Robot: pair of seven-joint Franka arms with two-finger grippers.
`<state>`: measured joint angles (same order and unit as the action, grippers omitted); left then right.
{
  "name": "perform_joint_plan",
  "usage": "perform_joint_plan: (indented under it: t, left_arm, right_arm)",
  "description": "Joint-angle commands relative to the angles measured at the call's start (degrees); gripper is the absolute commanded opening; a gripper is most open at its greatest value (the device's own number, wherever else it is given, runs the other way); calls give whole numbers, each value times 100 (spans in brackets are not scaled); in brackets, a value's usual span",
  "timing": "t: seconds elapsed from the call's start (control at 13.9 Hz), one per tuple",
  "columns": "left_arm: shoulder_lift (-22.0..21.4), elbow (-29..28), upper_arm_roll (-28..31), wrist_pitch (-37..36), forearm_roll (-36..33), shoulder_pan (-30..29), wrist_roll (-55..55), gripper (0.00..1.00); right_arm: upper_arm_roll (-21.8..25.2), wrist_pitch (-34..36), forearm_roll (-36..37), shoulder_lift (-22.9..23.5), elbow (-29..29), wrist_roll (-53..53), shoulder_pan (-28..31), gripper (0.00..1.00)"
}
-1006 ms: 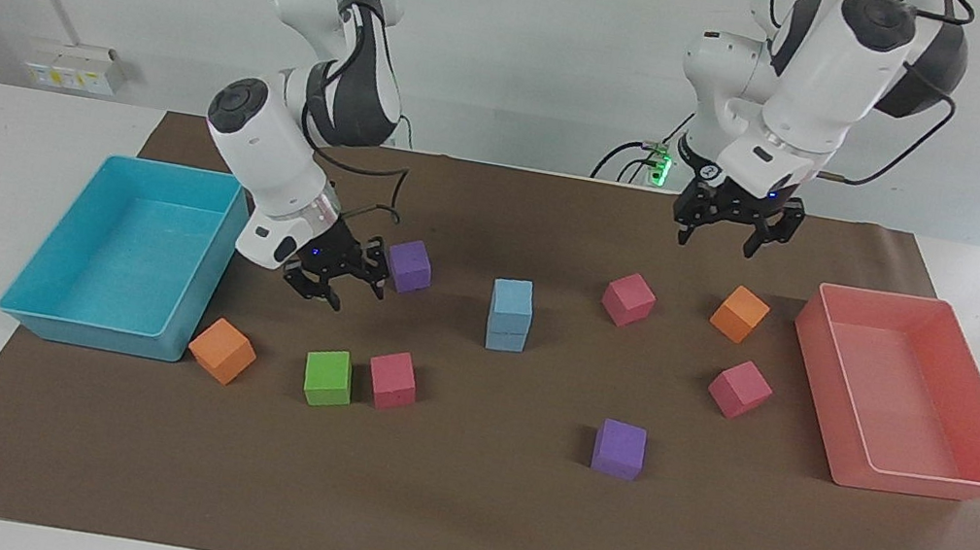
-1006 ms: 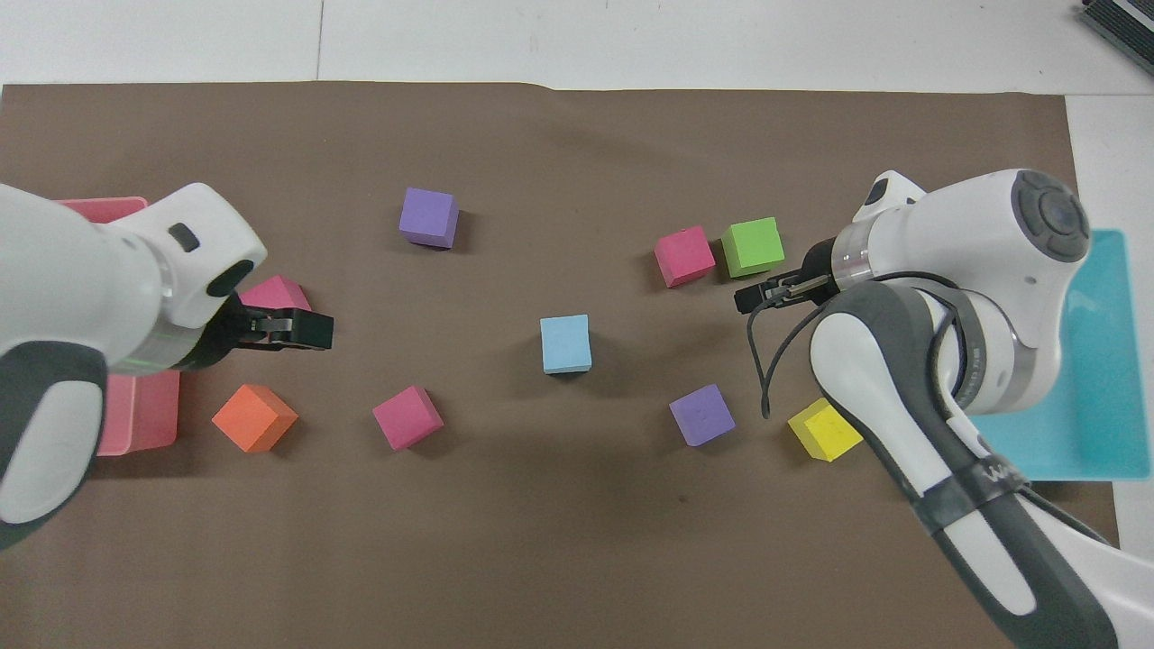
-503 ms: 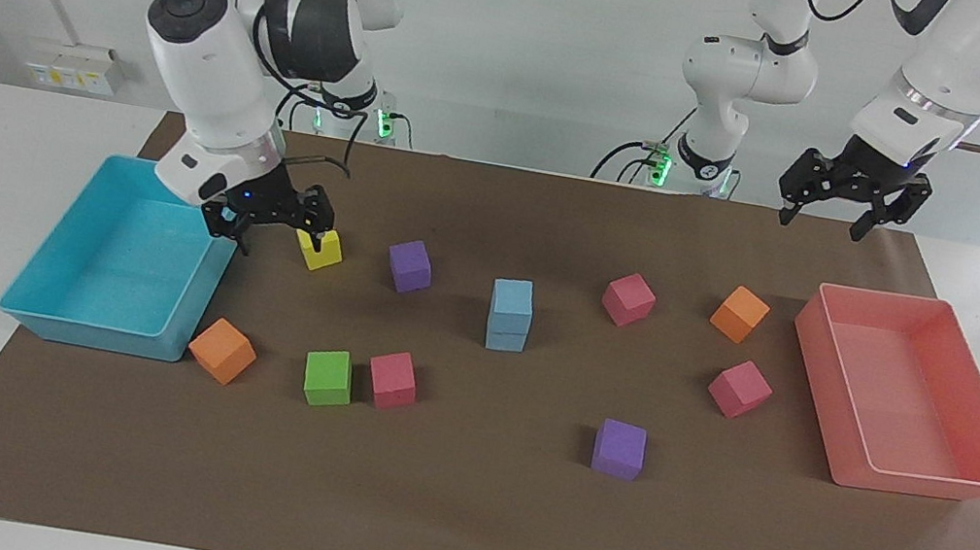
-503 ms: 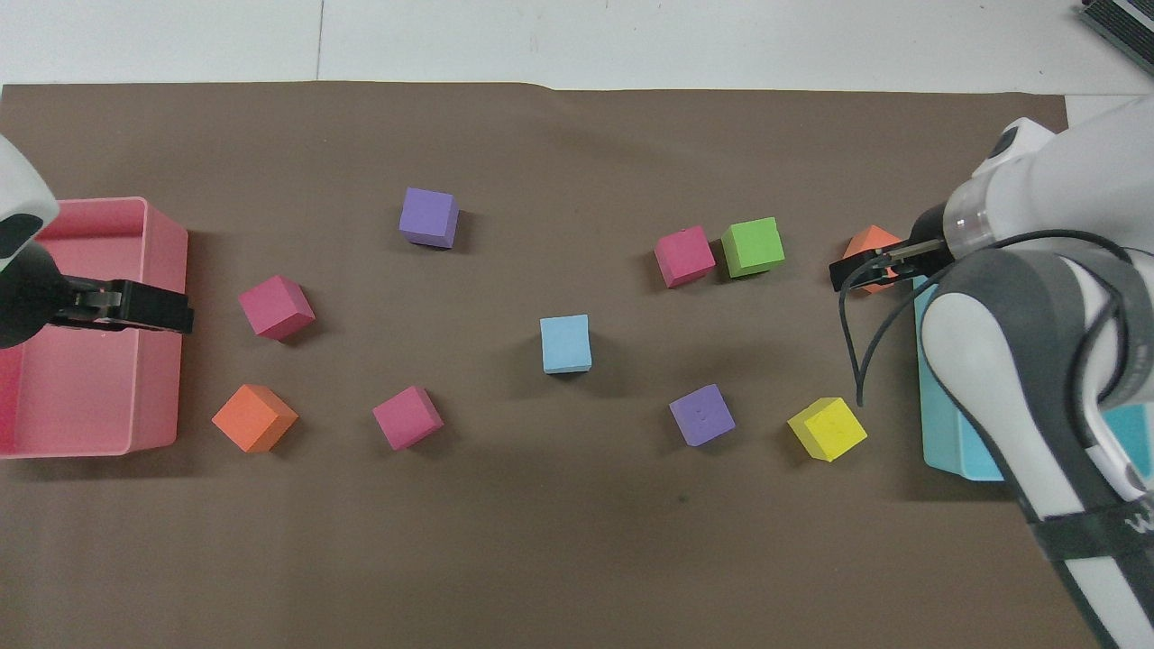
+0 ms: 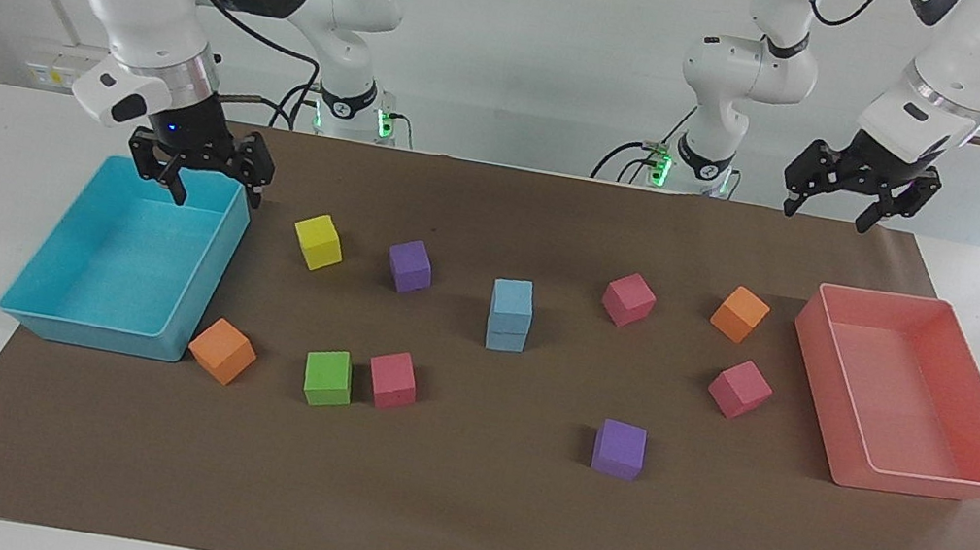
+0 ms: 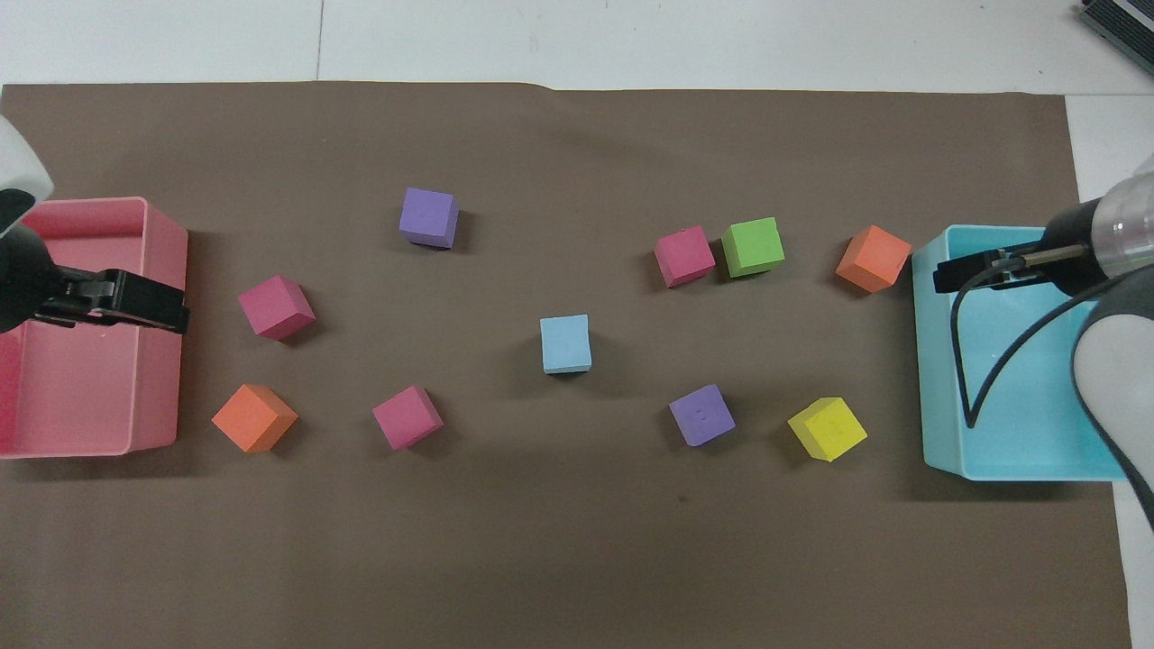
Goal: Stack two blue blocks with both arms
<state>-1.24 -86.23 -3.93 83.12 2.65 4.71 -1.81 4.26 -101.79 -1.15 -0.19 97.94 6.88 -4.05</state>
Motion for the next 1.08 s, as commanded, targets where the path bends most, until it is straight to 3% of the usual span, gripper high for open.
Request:
perform_joint_plan:
  t: [0.0, 0.43, 0.58, 1.01]
  left_arm:
    - [-8, 80, -46, -234, 26, -58, 32, 100]
    - [1, 80, -46, -94, 52, -119, 23, 100]
    - [1, 71, -46, -94, 52, -102, 14, 100]
    - [-8, 62, -46, -85, 52, -67, 5, 100]
  right_arm:
    - [-66, 623, 177, -192, -283, -125, 167, 100]
    - [-75, 2003, 238, -270, -1014, -801, 177, 100]
    - [-101, 2022, 204, -560, -699, -1074, 176, 100]
    - [-110, 1557, 458, -614, -540, -934, 133, 100]
